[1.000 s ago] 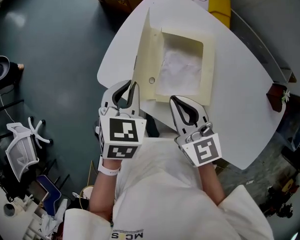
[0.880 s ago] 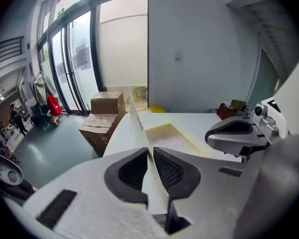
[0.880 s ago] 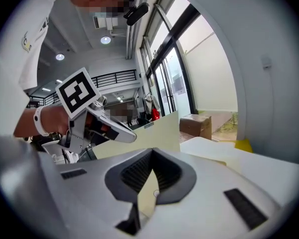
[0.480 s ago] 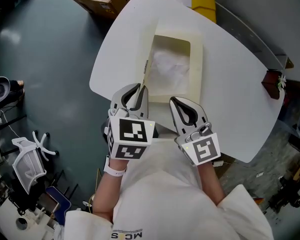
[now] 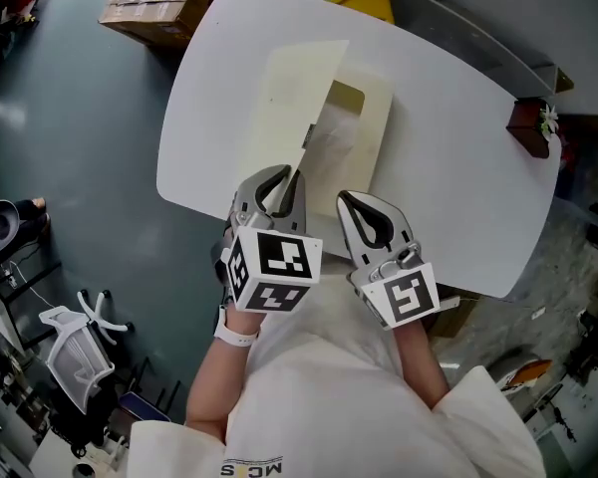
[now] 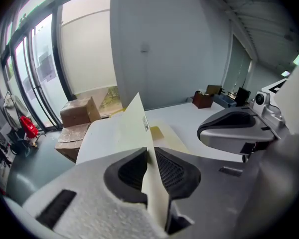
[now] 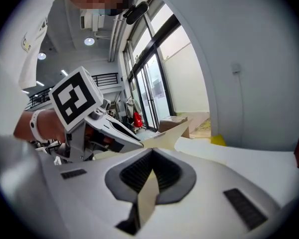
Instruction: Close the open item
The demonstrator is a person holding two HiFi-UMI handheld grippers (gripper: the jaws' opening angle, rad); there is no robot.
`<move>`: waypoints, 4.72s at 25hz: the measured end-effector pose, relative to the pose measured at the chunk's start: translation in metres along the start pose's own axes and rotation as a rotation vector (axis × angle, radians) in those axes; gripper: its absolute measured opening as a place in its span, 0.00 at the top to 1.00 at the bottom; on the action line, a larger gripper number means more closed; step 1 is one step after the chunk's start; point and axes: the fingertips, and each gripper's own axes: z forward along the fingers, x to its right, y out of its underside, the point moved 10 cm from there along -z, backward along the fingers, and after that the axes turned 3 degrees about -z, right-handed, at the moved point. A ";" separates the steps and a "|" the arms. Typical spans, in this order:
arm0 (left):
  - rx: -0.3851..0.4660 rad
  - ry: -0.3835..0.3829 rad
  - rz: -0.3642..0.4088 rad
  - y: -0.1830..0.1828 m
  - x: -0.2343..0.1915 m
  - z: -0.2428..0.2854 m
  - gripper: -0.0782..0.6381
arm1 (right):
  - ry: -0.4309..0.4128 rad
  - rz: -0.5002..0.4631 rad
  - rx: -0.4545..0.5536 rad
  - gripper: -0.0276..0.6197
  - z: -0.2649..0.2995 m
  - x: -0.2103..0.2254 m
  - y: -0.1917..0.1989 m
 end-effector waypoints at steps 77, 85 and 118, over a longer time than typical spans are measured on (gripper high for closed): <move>-0.308 0.455 0.125 0.047 0.088 0.131 0.73 | 0.294 0.201 -0.025 0.93 -0.060 0.064 0.077; -0.204 0.436 0.063 0.024 0.074 0.100 0.80 | 0.288 0.167 -0.013 0.93 -0.065 0.066 0.056; 0.421 0.223 -0.303 0.011 0.010 -0.095 0.86 | 0.133 -0.140 0.012 0.93 -0.089 0.034 -0.064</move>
